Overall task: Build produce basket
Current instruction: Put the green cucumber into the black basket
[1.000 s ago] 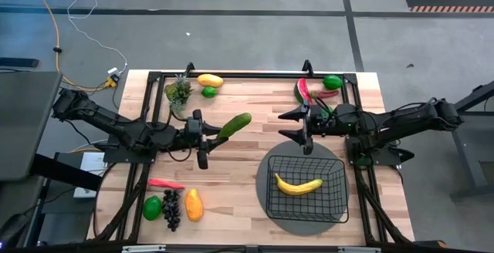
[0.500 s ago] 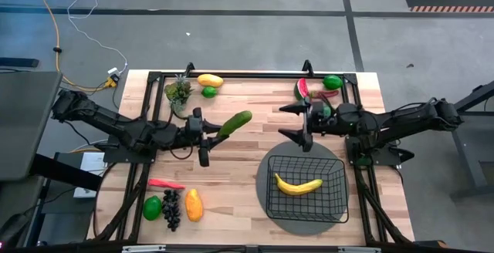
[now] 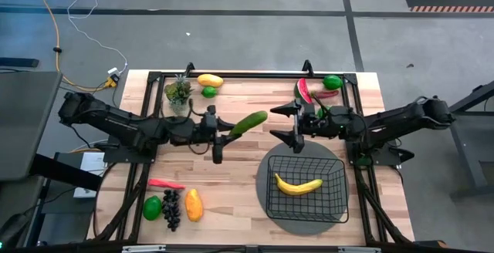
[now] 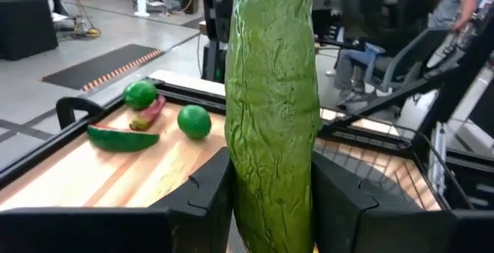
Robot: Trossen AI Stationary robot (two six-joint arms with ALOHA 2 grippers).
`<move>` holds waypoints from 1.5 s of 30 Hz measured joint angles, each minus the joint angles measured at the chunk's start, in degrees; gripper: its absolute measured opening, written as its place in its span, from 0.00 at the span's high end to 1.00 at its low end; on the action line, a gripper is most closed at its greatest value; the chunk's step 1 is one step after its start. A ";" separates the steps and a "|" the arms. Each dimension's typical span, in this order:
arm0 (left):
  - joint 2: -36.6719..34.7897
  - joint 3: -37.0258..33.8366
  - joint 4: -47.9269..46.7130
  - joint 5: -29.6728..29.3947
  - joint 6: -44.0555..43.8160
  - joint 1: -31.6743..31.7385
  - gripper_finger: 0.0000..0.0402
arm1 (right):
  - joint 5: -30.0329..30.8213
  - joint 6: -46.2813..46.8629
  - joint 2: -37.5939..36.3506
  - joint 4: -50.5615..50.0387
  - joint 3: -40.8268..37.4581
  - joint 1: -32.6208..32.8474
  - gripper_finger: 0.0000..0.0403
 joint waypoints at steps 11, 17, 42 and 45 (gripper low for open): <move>6.75 4.32 2.00 6.62 -0.28 1.79 0.69 | -1.14 0.00 3.98 6.17 0.00 0.00 0.07; 9.11 4.64 4.67 6.58 -0.41 1.82 0.69 | -1.71 -1.09 3.98 7.19 0.00 0.00 0.12; 9.92 4.62 6.07 5.73 -0.50 1.82 0.66 | -1.76 -1.99 3.96 6.76 0.00 0.00 0.71; 9.86 4.60 5.91 5.73 -0.35 1.82 0.59 | -1.74 -2.27 3.96 6.67 0.00 0.00 0.70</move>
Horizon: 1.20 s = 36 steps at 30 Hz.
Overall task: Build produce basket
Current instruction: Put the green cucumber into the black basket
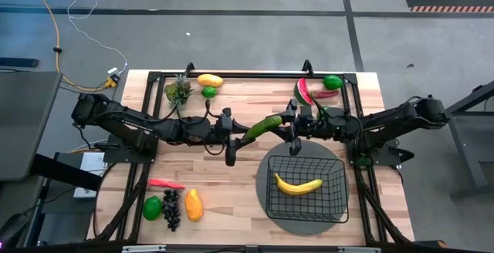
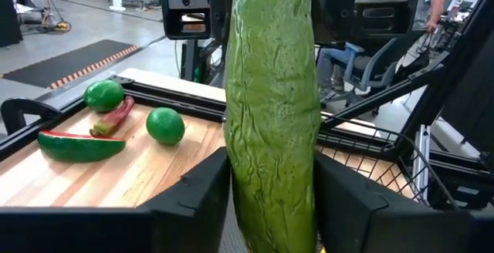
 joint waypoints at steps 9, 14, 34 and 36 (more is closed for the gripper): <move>-5.93 -0.05 -7.70 0.73 -0.90 0.00 0.36 | -0.24 -1.18 -3.93 -8.49 0.00 -0.29 0.69; -12.04 -0.09 -15.00 0.09 -1.33 0.00 0.31 | -0.22 -1.18 -11.62 -22.37 0.00 -0.81 0.69; -30.89 -0.05 -30.46 -3.19 -1.36 -0.57 0.31 | 0.59 -7.61 -19.20 -68.57 16.29 0.11 0.69; -30.89 -0.05 -30.72 -3.17 -1.36 -0.58 0.31 | 0.59 -7.61 -19.13 -68.92 16.24 0.11 0.69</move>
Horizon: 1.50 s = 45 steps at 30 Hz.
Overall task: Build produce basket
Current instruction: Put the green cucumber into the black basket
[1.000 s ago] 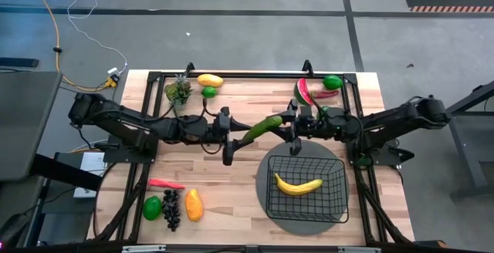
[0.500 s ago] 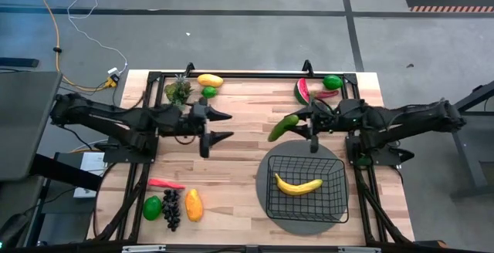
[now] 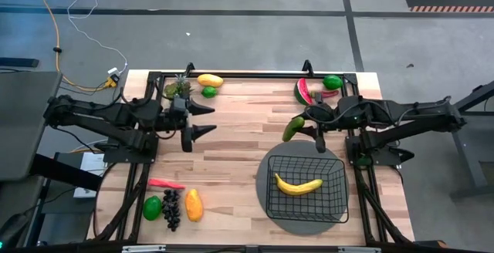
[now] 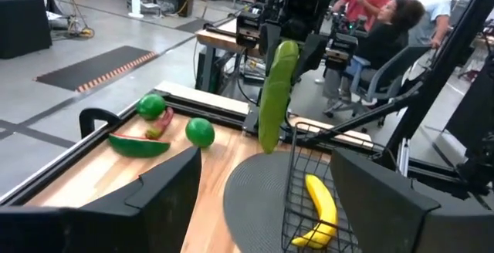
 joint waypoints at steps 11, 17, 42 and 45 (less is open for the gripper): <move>0.00 0.00 -1.46 2.36 0.00 0.01 0.31 | 0.01 0.52 -0.05 0.56 0.00 -0.01 0.69; 0.00 0.00 -1.45 2.36 -1.15 0.01 0.31 | 0.98 1.48 0.92 -4.03 2.53 -0.01 0.69; 0.02 0.00 -1.43 1.66 -1.97 0.03 0.31 | -19.89 20.72 35.25 -40.80 27.10 22.08 0.69; 0.02 0.00 -1.43 1.67 -1.95 0.03 0.31 | -19.89 20.37 39.72 -41.81 27.08 22.86 0.69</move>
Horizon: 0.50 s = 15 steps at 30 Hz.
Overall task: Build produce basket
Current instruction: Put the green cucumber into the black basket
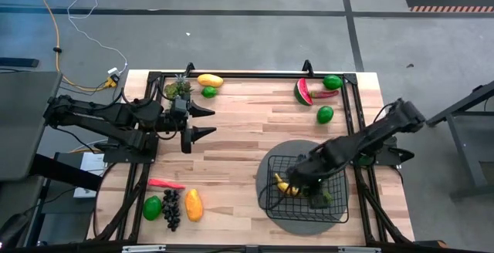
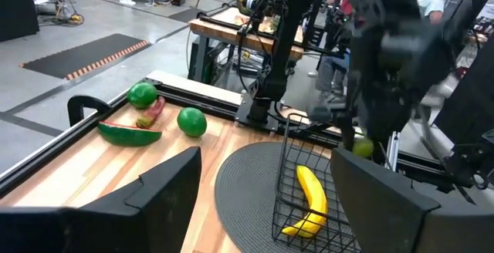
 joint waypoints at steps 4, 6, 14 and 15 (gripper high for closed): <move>0.00 0.00 0.01 -0.01 1.67 0.00 0.31 | -0.02 -3.25 4.05 -1.92 -0.11 0.97 0.69; 0.00 0.00 0.02 0.01 2.68 0.00 0.31 | -0.78 -4.14 4.40 -0.70 -1.30 1.19 0.69; 0.02 0.00 0.07 -0.01 3.48 0.00 0.31 | -6.54 1.95 -0.44 14.71 -15.75 1.77 0.69; 0.02 0.00 0.14 -0.01 3.48 0.02 0.31 | -6.52 2.29 -0.81 15.86 -16.67 1.78 0.69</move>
